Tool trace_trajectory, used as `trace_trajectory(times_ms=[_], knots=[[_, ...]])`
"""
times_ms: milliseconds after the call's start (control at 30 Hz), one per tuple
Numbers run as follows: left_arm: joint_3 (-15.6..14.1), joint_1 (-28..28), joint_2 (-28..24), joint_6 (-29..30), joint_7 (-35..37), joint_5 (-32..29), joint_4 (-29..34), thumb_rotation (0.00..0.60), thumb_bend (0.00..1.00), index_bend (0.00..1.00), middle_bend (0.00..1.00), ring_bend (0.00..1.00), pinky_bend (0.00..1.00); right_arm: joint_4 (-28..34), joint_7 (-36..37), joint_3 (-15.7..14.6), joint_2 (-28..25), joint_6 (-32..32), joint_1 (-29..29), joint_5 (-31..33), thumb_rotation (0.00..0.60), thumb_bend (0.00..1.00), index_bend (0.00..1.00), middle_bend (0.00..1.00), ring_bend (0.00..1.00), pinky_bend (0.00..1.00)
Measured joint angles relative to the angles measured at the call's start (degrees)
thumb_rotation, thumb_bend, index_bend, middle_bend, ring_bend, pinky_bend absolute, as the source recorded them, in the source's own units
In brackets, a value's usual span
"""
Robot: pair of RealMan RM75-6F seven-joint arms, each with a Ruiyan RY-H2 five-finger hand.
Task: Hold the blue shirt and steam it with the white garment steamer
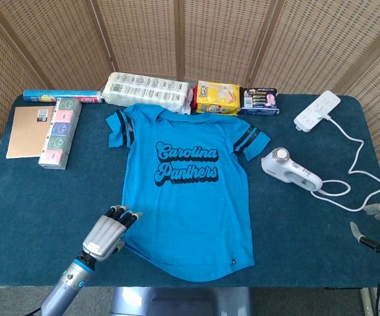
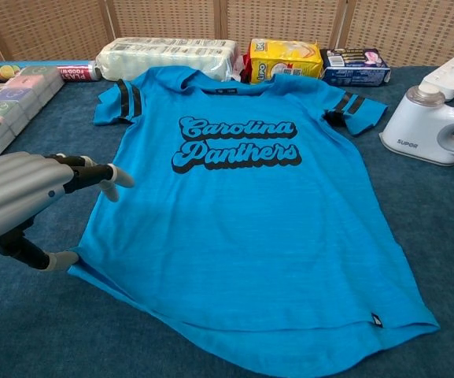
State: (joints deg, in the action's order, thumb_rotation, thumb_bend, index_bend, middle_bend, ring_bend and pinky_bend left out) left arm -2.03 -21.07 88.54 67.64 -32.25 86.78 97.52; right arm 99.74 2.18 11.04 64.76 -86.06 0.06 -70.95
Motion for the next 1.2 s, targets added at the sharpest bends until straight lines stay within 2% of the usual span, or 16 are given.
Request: trace_trajectory(times_ms=[333,533,867,1200], knots=[[3.0,-2.9,4.8,-3.0,-1.0,-2.9,-2.6,0.600,0.18,0.16,0.28,0.16,0.20,0.3,0.1,-0.1,-0.2,-0.4,-0.3,-0.1,0.479,0.32,0.41,0.44,0.44,0.39],[2.4,-3.7,5.2,-4.2,-0.8,-3.0,-1.5,0.600,0.13,0.13,0.24,0.14,0.20,0.5,0.2,0.0,-0.5,-0.6,-0.4,-0.1,0.481,0.32,0.41,0.44,0.44,0.39],[2.1,-4.2,5.3,-3.2,-1.0,-2.6,-0.4,0.600,0.13,0.10,0.23,0.13,0.20,1.0,0.0,-0.1,-0.6,-0.7,-0.5,-0.3,0.480,0.32,0.41,0.44,0.44,0.39],[2.0,-4.2,3.7,-2.6,5.9,-1.8,2.9,0.600,0.14,0.10,0.23,0.13,0.20,1.3,-0.3,-0.1,-0.5,-0.7,-0.4,-0.3,0.474,0.32,0.41,0.44,0.44,0.39]])
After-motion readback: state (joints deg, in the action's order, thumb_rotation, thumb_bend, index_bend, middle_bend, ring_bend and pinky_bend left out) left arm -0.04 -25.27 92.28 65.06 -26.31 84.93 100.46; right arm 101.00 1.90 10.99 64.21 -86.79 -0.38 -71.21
